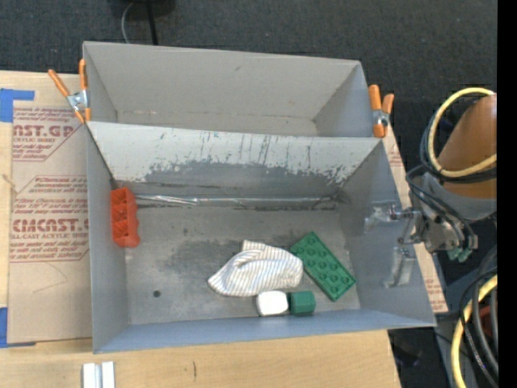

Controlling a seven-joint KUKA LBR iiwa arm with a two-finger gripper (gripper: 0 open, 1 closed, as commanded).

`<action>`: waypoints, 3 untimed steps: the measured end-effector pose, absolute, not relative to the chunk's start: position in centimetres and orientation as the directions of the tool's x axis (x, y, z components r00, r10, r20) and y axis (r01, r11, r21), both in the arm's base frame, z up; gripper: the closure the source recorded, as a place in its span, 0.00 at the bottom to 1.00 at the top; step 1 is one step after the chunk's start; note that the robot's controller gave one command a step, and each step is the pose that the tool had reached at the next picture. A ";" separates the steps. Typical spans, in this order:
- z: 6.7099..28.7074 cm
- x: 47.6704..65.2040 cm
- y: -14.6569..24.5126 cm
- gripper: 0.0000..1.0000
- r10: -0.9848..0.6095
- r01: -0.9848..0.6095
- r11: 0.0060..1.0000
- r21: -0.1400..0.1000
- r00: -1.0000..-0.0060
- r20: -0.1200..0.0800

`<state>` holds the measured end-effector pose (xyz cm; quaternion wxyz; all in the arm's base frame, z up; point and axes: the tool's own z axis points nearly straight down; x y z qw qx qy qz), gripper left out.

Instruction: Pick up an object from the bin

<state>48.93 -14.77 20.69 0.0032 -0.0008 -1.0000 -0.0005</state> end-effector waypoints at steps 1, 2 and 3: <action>21.1 49.1 -14.7 0.00 0.000 0.000 1.000 -0.001 -1.000 -0.001; 18.9 50.0 -12.7 0.00 -0.089 -0.089 0.996 -0.005 -0.996 -0.007; 12.7 50.9 -7.3 0.00 -0.202 -0.202 0.979 -0.002 -0.979 -0.005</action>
Offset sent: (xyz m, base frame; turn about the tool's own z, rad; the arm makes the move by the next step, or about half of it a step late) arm 0.0262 0.0788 -0.0792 -0.3066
